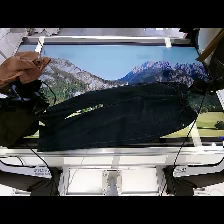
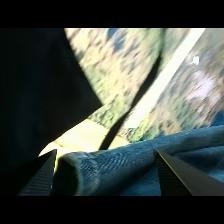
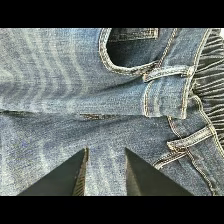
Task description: Fold the clothes and pants, and hang the long-sleeved shirts on hangers.
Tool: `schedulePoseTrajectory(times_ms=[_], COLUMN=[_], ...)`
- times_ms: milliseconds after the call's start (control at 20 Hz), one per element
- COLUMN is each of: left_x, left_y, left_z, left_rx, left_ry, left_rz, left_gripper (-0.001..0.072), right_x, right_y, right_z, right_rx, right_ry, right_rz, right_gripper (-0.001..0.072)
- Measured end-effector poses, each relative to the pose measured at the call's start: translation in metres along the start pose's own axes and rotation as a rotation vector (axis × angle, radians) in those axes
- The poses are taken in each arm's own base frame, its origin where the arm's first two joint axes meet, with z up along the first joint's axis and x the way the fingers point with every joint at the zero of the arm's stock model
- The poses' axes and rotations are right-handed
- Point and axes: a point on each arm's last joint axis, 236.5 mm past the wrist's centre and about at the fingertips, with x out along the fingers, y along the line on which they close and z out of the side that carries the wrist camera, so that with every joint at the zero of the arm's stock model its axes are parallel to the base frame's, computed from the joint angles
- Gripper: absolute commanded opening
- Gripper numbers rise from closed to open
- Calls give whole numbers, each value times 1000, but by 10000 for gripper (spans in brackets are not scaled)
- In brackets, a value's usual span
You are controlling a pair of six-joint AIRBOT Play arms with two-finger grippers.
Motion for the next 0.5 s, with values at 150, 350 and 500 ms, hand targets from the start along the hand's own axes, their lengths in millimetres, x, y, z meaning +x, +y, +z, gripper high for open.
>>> schedulePoseTrajectory(times_ms=[150, 350, 500], left_x=[15, 27, 23], left_y=[1, -2, -14], left_z=[-11, -28, -33], left_rx=[12, 88, 156], left_ry=[60, 135, 174], left_rz=[-17, -17, -46], left_gripper=[643, 166, 20], right_x=[0, 0, 0], right_y=[0, 3, 4], right_z=[1, 1, 2], right_rx=[1, 6, 7], right_ry=[-2, -6, -8], right_rz=[1, 11, 16], right_gripper=[273, 273, 273])
